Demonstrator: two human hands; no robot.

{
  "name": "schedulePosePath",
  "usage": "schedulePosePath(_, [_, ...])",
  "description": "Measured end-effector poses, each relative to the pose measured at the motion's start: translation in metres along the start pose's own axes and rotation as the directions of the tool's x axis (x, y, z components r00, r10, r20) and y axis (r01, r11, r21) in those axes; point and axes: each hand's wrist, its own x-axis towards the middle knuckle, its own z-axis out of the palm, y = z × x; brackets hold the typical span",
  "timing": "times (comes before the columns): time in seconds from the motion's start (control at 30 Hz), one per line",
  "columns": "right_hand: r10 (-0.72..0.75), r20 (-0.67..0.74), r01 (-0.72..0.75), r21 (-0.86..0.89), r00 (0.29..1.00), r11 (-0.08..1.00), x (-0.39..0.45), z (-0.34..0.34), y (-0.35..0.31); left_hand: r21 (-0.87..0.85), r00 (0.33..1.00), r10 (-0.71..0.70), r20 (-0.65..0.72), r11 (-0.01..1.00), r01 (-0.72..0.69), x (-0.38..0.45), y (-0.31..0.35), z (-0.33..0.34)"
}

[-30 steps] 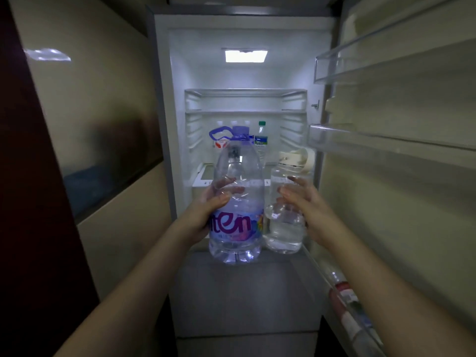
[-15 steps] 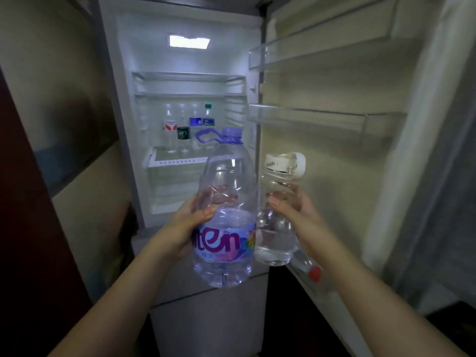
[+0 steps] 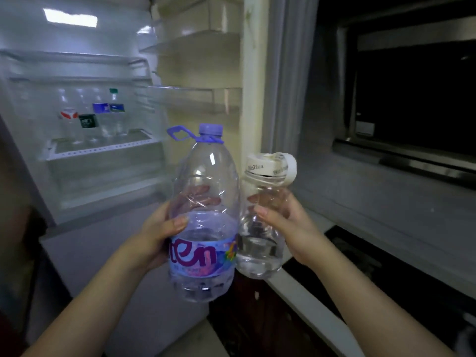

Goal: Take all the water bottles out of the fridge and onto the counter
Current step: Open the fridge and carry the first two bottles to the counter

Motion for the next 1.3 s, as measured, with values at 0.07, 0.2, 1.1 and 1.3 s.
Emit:
schedulePosePath(0.07, [0.001, -0.044, -0.002, -0.028, 0.999, 1.0, -0.027, -0.027, -0.014, 0.017, 1.0, -0.017, 0.021, 1.0, 0.016, 0.007, -0.01, 0.033])
schedulePosePath(0.2, [-0.009, -0.168, -0.006, -0.087, 0.986, 0.996, -0.091, -0.09, -0.037, -0.029, 0.991, -0.058, 0.117, 0.998, 0.061, 0.018, -0.04, 0.11])
schedulePosePath(1.1, [-0.165, -0.868, -0.181, -0.277, 0.469, 0.944, -0.493, -0.367, -0.139, 0.064, 0.528, -0.294, 0.797, 0.91, 0.41, 0.04, -0.227, 0.586])
schedulePosePath(1.3, [-0.18, -0.917, -0.27, -0.286, 0.357, 0.919, -0.518, -0.409, -0.116, 0.118, 0.462, -0.296, 0.836, 0.919, 0.376, 0.06, -0.292, 0.63])
